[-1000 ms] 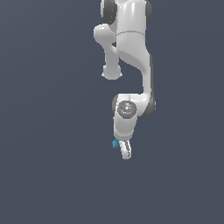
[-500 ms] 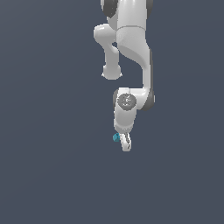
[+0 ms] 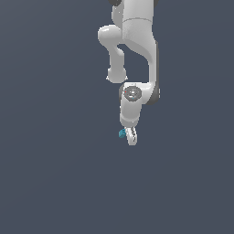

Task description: Pick up the object and move it to a goal position.

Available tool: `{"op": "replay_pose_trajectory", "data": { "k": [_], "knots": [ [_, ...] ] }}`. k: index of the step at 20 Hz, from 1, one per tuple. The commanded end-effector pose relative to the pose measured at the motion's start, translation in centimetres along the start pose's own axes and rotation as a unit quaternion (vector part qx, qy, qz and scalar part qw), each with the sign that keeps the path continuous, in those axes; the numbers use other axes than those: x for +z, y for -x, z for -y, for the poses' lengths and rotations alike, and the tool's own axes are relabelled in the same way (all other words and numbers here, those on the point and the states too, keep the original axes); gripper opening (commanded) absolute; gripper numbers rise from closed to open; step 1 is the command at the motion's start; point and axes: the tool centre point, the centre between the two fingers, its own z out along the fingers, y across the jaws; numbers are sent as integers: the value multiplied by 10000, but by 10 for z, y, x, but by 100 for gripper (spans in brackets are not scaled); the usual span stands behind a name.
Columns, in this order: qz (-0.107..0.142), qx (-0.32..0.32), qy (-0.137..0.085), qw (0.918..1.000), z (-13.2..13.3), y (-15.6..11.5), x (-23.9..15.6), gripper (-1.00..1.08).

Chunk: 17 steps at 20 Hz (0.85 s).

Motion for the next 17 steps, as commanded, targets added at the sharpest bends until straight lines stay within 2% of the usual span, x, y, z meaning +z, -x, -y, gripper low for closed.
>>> {"op": "replay_pose_trajectory", "data": {
  "k": [1,9,17],
  "knots": [
    [0,0,-6,10000,-13,3,-2,-100],
    [0,0,-6,10000,-39,10,-5,-100],
    [0,1,-8,10000,-44,12,-6,-100]
  ]
}}
